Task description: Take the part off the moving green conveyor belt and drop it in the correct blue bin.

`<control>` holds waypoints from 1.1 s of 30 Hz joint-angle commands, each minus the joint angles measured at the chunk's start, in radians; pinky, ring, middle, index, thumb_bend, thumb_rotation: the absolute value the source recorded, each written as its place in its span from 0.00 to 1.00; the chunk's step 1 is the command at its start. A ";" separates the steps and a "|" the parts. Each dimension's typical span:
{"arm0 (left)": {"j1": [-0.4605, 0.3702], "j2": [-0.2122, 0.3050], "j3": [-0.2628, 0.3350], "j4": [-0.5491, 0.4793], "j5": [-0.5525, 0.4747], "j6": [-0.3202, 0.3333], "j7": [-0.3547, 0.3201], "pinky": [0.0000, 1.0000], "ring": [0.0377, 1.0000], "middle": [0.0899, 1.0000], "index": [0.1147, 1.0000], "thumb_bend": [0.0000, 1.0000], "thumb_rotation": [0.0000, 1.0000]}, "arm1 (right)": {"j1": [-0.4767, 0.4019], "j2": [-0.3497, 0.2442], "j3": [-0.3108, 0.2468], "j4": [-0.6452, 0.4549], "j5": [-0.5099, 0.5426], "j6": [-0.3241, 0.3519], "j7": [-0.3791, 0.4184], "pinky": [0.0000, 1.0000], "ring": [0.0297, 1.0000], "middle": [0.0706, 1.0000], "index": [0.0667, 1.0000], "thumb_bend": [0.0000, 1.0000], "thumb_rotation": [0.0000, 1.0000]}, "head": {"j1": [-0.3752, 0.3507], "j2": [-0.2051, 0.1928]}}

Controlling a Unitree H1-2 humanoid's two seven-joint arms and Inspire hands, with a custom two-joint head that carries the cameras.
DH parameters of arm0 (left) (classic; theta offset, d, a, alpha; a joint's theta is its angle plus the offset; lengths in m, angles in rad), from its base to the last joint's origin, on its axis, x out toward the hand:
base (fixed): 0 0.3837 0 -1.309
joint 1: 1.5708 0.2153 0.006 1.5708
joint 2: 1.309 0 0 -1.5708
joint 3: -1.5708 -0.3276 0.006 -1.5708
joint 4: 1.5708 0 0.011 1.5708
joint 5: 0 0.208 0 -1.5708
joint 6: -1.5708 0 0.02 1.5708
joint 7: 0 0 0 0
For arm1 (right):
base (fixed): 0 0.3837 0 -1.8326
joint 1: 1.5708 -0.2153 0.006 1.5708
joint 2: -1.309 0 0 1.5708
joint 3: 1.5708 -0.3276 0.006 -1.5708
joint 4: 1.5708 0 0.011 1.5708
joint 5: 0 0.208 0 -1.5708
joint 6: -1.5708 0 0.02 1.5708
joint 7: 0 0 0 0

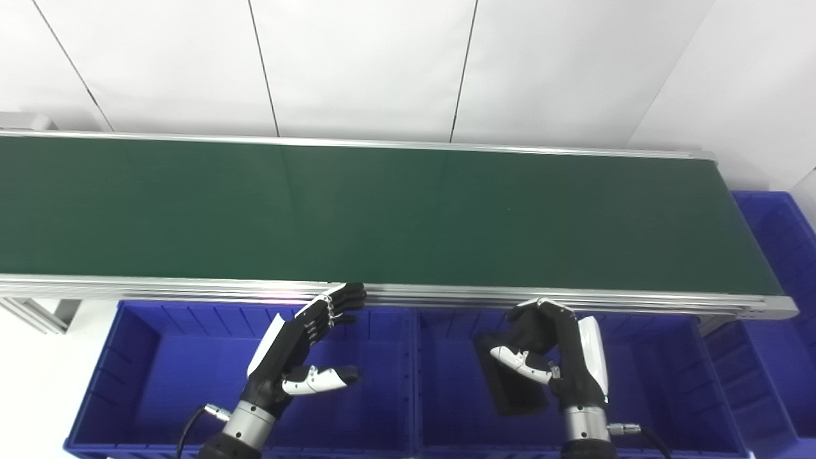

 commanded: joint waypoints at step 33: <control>0.032 0.023 -0.018 -0.062 -0.015 -0.018 0.013 0.83 0.86 0.87 0.87 0.83 0.68 | 0.078 -0.158 0.087 -0.111 0.536 -0.204 0.353 0.87 0.90 0.90 0.95 1.00 0.45 | 0.063 -0.040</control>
